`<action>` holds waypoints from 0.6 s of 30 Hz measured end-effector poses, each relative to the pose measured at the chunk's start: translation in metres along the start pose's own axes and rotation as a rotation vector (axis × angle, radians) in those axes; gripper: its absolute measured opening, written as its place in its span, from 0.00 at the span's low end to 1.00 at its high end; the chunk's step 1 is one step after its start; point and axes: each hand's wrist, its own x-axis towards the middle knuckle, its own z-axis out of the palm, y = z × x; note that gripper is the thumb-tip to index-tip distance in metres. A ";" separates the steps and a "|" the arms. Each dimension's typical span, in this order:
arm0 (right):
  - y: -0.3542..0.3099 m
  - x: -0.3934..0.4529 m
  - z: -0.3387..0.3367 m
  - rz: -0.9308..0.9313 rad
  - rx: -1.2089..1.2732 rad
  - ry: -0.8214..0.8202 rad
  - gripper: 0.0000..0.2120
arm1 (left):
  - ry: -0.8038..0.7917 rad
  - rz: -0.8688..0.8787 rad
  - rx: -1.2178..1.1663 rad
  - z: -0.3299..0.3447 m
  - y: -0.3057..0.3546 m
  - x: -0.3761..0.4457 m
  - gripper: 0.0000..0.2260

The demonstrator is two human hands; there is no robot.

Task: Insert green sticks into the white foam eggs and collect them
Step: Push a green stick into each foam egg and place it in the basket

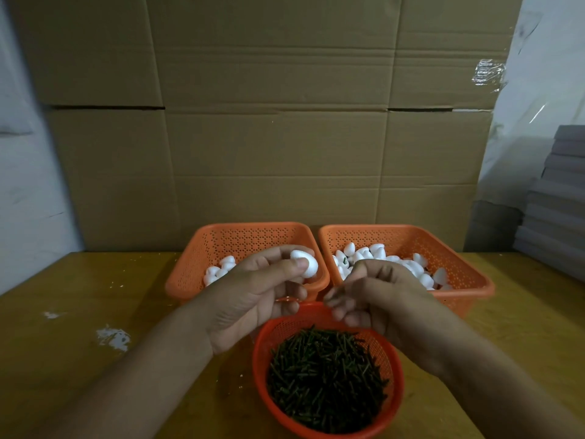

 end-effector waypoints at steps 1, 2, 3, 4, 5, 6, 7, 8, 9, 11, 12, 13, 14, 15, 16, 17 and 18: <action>-0.001 0.001 0.003 0.019 0.155 0.026 0.10 | -0.003 0.008 0.009 0.000 0.001 0.000 0.12; -0.001 0.002 0.004 0.030 0.271 0.041 0.07 | -0.005 0.016 0.016 -0.001 0.001 0.000 0.13; -0.001 0.003 0.006 0.038 0.363 0.052 0.04 | -0.007 0.022 0.019 -0.001 0.002 -0.001 0.13; -0.001 0.003 0.007 0.040 0.436 0.059 0.03 | -0.009 0.025 0.022 -0.002 0.002 -0.001 0.13; -0.001 0.004 0.008 0.043 0.488 0.070 0.04 | -0.013 0.026 0.024 -0.002 0.003 -0.001 0.13; -0.001 0.004 0.008 0.043 0.520 0.078 0.04 | -0.016 0.026 0.026 -0.002 0.003 -0.001 0.12; -0.001 0.004 0.010 0.043 0.535 0.080 0.05 | -0.018 0.025 0.025 -0.002 0.002 -0.001 0.11; -0.001 0.004 0.010 0.043 0.542 0.073 0.05 | -0.020 0.024 0.024 -0.003 0.002 -0.001 0.11; 0.000 0.004 0.011 0.043 0.545 0.064 0.05 | -0.023 0.023 0.022 -0.003 0.002 -0.001 0.11; 0.001 0.004 0.011 0.040 0.547 0.047 0.05 | -0.033 0.021 0.020 -0.003 0.002 -0.001 0.11; 0.001 0.004 0.011 0.036 0.542 0.038 0.04 | -0.035 0.020 0.017 -0.004 0.002 -0.001 0.11; 0.001 0.004 0.011 0.029 0.533 0.031 0.04 | -0.034 0.019 0.014 -0.004 0.002 -0.001 0.11; 0.002 0.004 0.011 0.021 0.521 0.023 0.04 | -0.030 0.017 0.009 -0.004 0.002 -0.001 0.11; 0.003 0.004 0.012 0.013 0.508 0.016 0.04 | -0.026 0.015 0.005 -0.004 0.002 -0.001 0.10; 0.003 0.004 0.011 0.007 0.496 0.009 0.03 | -0.024 0.014 0.002 -0.003 0.002 -0.001 0.10; 0.004 0.004 0.011 0.001 0.484 0.000 0.03 | -0.025 0.013 0.001 -0.003 0.002 0.000 0.10; 0.005 0.004 0.011 -0.008 0.470 -0.008 0.04 | -0.027 0.015 0.003 -0.003 0.002 0.000 0.10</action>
